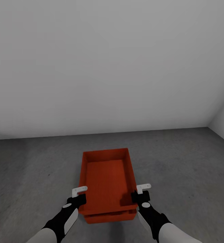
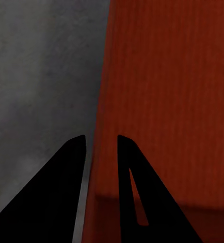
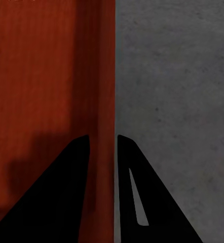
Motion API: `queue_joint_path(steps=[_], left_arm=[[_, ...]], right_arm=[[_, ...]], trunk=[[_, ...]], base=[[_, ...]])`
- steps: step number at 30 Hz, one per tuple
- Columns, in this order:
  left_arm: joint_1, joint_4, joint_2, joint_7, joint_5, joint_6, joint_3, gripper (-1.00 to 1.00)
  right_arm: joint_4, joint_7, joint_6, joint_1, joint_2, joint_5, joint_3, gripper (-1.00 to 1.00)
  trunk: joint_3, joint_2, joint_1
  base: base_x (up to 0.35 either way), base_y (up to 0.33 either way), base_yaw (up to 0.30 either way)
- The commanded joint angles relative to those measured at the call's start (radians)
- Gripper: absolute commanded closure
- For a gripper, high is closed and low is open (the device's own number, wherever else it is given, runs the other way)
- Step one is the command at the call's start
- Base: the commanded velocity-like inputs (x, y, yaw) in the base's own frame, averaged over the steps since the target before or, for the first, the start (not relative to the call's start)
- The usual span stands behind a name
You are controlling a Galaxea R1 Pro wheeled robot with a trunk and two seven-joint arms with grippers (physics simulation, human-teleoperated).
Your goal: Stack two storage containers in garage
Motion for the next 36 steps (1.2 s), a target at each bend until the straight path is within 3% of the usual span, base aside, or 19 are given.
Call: queue_joint_path(steps=[1,30,36], left_arm=[[0.0,-0.005,0.007,0.017,-0.008,0.001,-0.007,1.0],[0.0,-0.007,0.005,0.019,-0.007,0.002,-0.007,1.0],[0.0,-0.007,0.005,0.018,-0.005,0.002,-0.007,1.0]], right_arm=[[0.004,-0.016,-0.001,-0.001,-0.001,-0.014,-0.005,1.0],[0.004,-0.019,-0.001,-0.001,-0.001,-0.014,-0.005,1.0],[0.004,-0.019,-0.001,-0.001,-0.001,-0.014,-0.005,1.0]], trunk=[[-0.001,0.0,0.0],[-0.001,0.0,0.0],[-0.02,-0.042,0.023]], base=[[0.0,0.0,0.0],[0.0,0.0,0.0],[0.0,0.0,0.0]])
